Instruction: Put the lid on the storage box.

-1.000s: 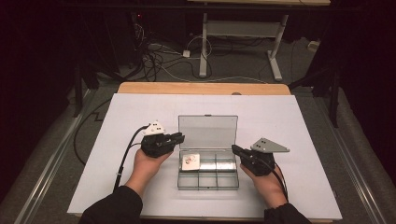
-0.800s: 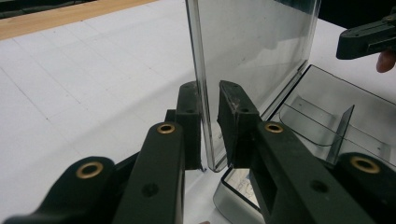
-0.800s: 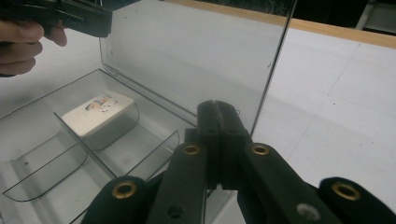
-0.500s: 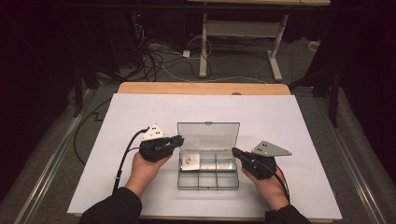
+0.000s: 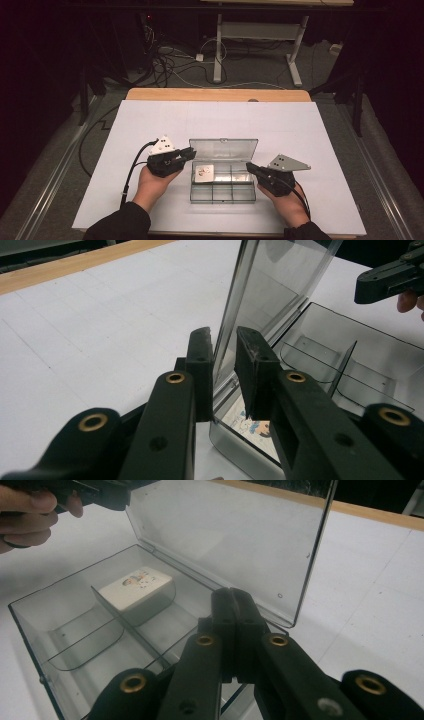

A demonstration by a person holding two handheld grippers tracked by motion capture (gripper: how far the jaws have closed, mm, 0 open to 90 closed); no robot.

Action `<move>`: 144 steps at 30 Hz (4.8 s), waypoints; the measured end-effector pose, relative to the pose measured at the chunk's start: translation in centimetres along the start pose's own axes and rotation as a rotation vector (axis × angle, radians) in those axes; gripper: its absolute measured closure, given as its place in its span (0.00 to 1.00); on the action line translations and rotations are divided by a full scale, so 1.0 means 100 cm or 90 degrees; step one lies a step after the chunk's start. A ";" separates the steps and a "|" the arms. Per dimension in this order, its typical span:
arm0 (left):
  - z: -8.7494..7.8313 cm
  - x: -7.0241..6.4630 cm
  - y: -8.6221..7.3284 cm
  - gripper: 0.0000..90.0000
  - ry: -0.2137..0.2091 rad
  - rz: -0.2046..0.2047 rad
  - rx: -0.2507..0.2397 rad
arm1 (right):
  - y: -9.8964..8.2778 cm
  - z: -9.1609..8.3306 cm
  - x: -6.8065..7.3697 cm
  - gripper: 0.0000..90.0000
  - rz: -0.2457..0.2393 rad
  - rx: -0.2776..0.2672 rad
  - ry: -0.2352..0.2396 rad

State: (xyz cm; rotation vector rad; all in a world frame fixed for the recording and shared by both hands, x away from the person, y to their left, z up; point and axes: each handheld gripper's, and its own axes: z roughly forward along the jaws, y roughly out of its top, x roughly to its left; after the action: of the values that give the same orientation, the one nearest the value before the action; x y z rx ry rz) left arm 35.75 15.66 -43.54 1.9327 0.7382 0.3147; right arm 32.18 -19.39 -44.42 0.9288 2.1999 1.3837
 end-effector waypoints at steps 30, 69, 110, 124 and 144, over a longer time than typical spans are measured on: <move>-0.016 -0.025 -0.014 0.78 0.003 0.046 0.035 | -0.010 -0.017 0.013 1.00 -0.008 0.007 0.003; -0.030 -0.046 -0.039 0.96 -0.081 -0.011 0.056 | -0.016 -0.026 0.020 1.00 -0.006 0.015 0.009; -0.039 -0.061 -0.058 0.96 -0.080 0.022 0.083 | -0.057 -0.054 -0.026 0.00 0.098 0.096 -0.125; -0.037 -0.056 -0.069 0.96 -0.064 -0.015 0.097 | -0.057 -0.057 -0.028 0.00 0.102 0.081 -0.137; -0.051 0.023 -0.075 0.96 0.092 -0.046 0.112 | -0.058 -0.052 -0.025 0.00 0.088 0.077 -0.136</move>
State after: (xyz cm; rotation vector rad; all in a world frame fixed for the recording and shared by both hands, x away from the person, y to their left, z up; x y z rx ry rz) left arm 32.27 23.09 -48.00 2.0577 0.9562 0.3578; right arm 28.76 -26.22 -47.36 1.2311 2.1090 1.1585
